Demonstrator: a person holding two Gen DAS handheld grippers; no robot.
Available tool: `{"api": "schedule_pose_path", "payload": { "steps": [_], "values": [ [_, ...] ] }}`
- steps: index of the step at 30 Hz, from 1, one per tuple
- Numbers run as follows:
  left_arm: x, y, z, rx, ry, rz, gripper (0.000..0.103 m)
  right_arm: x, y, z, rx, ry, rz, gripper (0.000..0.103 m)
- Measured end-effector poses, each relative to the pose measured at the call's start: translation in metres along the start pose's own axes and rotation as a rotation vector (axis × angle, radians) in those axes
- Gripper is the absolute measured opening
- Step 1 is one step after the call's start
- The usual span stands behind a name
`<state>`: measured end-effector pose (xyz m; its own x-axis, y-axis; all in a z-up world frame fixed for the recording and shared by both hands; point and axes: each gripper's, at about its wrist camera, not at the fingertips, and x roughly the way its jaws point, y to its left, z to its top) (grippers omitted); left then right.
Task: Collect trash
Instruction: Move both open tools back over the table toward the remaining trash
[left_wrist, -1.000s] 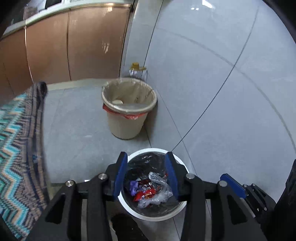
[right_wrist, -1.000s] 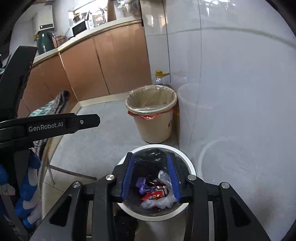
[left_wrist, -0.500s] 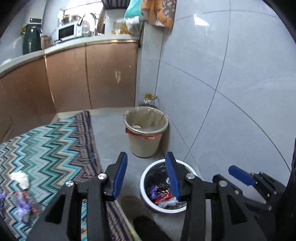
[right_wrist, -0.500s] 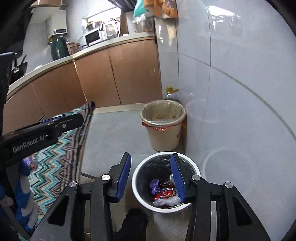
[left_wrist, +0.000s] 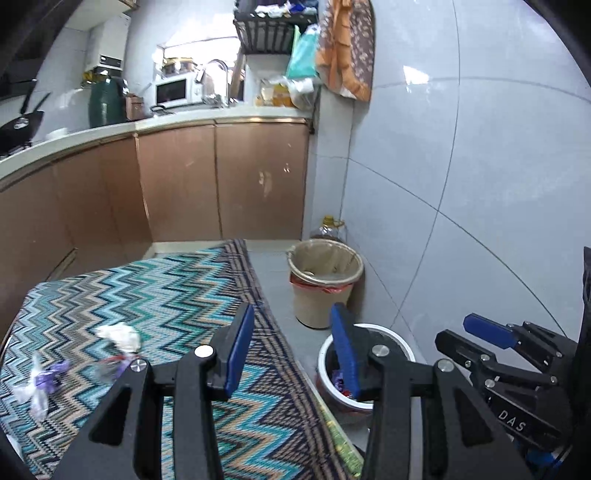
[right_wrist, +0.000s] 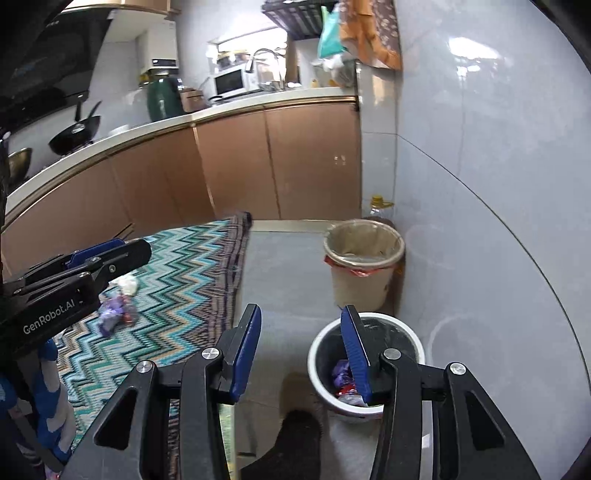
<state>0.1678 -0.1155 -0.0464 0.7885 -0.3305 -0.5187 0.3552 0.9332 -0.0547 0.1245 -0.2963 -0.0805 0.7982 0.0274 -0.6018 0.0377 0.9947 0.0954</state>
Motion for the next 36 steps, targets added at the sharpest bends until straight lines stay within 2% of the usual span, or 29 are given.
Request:
{"api": "schedule_pose_path", "payload": {
  "steps": [7, 20, 30, 36],
  "values": [
    [-0.046, 0.038, -0.011, -0.043, -0.061, 0.051, 0.047, -0.015, 0.039, 0.002, -0.057, -0.004, 0.060, 0.047],
    [-0.105, 0.121, -0.041, -0.139, -0.112, 0.167, 0.048, -0.027, 0.114, 0.000, -0.156, 0.013, 0.170, 0.049],
    [-0.124, 0.191, -0.073, -0.225, -0.096, 0.291, 0.048, -0.019, 0.172, -0.003, -0.230, 0.047, 0.247, 0.051],
    [-0.128, 0.220, -0.088, -0.265, -0.081, 0.343, 0.048, -0.007, 0.204, -0.007, -0.277, 0.077, 0.295, 0.052]
  ]
}}
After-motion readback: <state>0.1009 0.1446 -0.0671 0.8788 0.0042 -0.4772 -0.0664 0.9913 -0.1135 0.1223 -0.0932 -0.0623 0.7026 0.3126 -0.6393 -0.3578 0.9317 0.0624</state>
